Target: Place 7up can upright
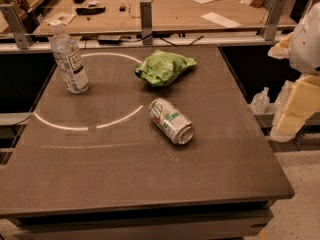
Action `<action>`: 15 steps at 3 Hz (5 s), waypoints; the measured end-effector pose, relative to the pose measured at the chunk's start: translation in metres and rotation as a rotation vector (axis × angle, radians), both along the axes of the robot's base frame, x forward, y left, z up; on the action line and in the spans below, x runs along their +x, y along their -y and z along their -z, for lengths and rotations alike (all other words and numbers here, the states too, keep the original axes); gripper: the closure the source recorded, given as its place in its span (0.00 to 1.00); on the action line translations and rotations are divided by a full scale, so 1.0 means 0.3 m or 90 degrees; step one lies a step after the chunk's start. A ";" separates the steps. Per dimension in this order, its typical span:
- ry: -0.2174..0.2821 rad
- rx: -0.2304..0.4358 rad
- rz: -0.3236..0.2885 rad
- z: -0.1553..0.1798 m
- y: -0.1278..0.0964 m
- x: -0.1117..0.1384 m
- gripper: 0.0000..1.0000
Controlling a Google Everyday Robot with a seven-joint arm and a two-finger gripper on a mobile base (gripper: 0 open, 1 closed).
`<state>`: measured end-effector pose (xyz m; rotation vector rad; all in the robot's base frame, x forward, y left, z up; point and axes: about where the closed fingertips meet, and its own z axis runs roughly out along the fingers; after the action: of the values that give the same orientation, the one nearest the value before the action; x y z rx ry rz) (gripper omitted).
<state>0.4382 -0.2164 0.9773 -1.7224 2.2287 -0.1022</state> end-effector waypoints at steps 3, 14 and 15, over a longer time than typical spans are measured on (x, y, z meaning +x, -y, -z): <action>-0.103 0.124 0.098 -0.007 -0.035 0.104 0.00; -0.216 0.179 0.341 0.330 -0.546 0.114 0.00; -0.218 0.157 0.338 0.366 -0.586 0.168 0.00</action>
Offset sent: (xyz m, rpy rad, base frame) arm 0.0274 0.0168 0.0071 0.2090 0.1690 -0.1278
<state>0.4887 -0.0405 0.8675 -1.0498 2.7584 0.3576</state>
